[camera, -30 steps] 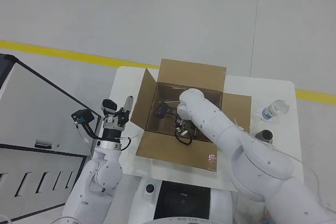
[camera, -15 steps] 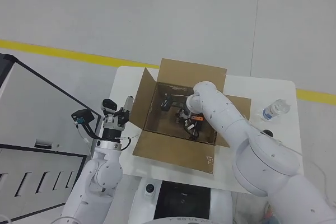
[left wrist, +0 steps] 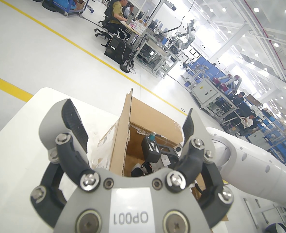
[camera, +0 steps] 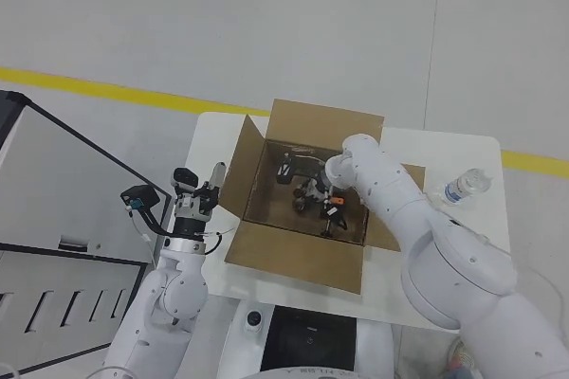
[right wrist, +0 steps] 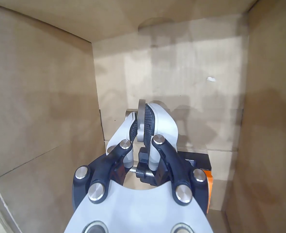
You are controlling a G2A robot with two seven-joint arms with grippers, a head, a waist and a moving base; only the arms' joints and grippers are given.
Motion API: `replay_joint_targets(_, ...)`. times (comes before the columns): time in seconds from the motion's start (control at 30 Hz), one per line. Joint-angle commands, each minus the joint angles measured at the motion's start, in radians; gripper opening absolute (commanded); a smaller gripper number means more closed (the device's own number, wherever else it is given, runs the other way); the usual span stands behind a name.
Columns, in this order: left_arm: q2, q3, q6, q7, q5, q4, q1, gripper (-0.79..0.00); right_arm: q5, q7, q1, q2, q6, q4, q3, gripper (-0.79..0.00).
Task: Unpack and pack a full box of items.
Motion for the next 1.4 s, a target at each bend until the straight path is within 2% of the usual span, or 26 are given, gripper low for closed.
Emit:
replay_joint_targets(0.0, 0.0, 0.0, 0.0, 0.0, 0.0, 0.0, 0.0, 0.0, -0.008, -0.002, 0.0, 0.005, 0.0, -0.001, 0.0, -0.785)
replay_joint_targets(0.2, 0.0, 0.0, 0.0, 0.0, 0.0, 0.0, 0.0, 0.0, -0.016, 0.011, -0.013, 0.015, 0.015, -0.022, 0.003, -0.785)
replay_joint_targets(0.3, 0.0, 0.0, 0.0, 0.0, 0.0, 0.0, 0.0, 0.0, 0.005, 0.004, -0.015, 0.022, -0.011, -0.024, 0.016, -0.785)
replay_joint_targets(0.37, 0.0, 0.0, 0.0, 0.0, 0.0, 0.0, 0.0, 0.0, 0.023, -0.018, -0.01, 0.031, -0.062, -0.02, 0.028, -0.785)
replay_joint_targets(0.5, 0.0, 0.0, 0.0, 0.0, 0.0, 0.0, 0.0, 0.0, 0.073, -0.08, -0.024, 0.064, -0.065, -0.075, 0.043, -0.785)
replay_joint_targets(0.63, 0.0, 0.0, 0.0, 0.0, 0.0, 0.0, 0.0, 0.0, 0.125, -0.142, -0.04, 0.129, -0.065, -0.167, 0.048, -0.785)
replay_joint_targets(0.73, 0.0, 0.0, 0.0, 0.0, 0.0, 0.0, 0.0, 0.0, 0.164, -0.194, -0.067, 0.197, -0.065, -0.261, 0.051, -0.785)
replay_joint_targets(0.97, 0.0, 0.0, 0.0, 0.0, 0.0, 0.0, 0.0, 0.0, 0.173, -0.294, -0.143, 0.4, -0.065, -0.504, 0.083, -0.785)
replay_joint_targets(1.07, 0.0, 0.0, 0.0, 0.0, 0.0, 0.0, 0.0, 0.0, 0.151, -0.295, -0.179, 0.498, -0.065, -0.604, 0.12, -0.785)
replay_joint_targets(1.1, 0.0, 0.0, 0.0, 0.0, 0.0, 0.0, 0.0, 0.0, 0.122, -0.26, -0.184, 0.527, -0.065, -0.637, 0.126, -0.785)
replay_joint_targets(1.37, 0.0, 0.0, 0.0, 0.0, 0.0, 0.0, 0.0, 0.0, 0.122, -0.26, -0.184, 0.527, -0.065, -0.637, 0.126, -0.785)
